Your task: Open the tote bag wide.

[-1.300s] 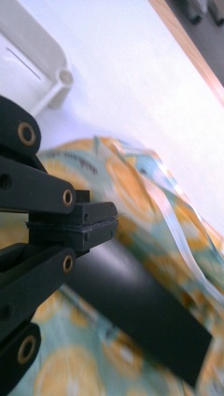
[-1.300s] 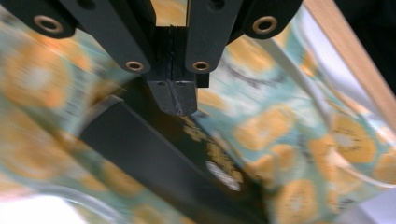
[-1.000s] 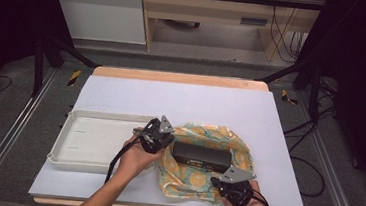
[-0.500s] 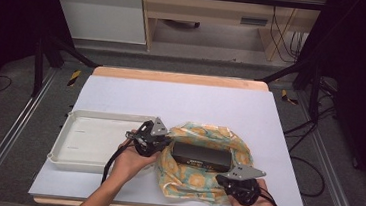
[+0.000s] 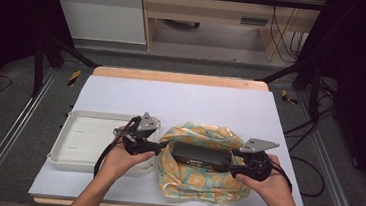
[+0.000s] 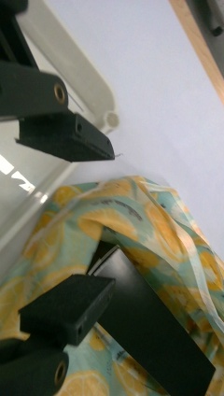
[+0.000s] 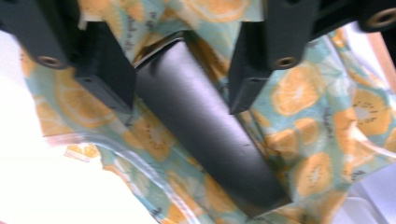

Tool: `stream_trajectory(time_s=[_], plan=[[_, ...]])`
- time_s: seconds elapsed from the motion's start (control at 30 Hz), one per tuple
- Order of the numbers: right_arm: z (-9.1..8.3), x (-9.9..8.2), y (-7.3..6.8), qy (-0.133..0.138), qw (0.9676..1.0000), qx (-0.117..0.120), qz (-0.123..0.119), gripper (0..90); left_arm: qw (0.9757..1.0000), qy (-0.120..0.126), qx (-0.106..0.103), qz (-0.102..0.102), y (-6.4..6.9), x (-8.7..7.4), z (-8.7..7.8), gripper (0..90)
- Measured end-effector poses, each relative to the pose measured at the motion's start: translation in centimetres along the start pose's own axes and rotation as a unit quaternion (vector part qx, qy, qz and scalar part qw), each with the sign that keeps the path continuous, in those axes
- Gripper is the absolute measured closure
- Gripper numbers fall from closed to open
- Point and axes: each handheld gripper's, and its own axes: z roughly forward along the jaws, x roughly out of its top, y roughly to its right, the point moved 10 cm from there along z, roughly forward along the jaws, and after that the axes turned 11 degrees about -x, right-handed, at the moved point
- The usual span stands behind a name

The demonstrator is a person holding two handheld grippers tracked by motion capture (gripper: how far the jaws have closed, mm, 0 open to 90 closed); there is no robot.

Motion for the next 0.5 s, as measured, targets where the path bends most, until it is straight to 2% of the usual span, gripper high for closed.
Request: stream_trajectory(time_s=[0.1, 0.17, 0.3, 0.4, 0.5], plan=[[0.3, 0.0, 0.7, -0.011, 0.9999, 0.000, 0.001, 30.3, 0.9999, -0.001, 0.004, -0.010, -0.4, -0.5, -0.4, 25.2], [0.5, -0.1, 0.9, -0.021, 0.9997, 0.003, -0.011, 24.5, 0.9999, -0.002, 0.005, -0.010, -0.7, -0.7, -0.6, 22.8], [0.4, 0.0, 0.7, -0.032, 0.9984, 0.007, -0.047, 20.4, 0.9998, -0.006, 0.013, -0.016, -1.4, -1.4, -1.1, 18.1], [0.4, -0.1, 0.5, -0.047, 0.9962, 0.009, -0.072, 19.5, 0.9995, -0.004, 0.013, -0.029, -2.0, -1.9, -1.5, 15.6], [0.4, -0.1, 0.6, -0.061, 0.9942, 0.004, -0.088, 19.4, 0.9993, -0.002, 0.020, -0.031, -2.5, -2.4, -2.2, 14.9]])
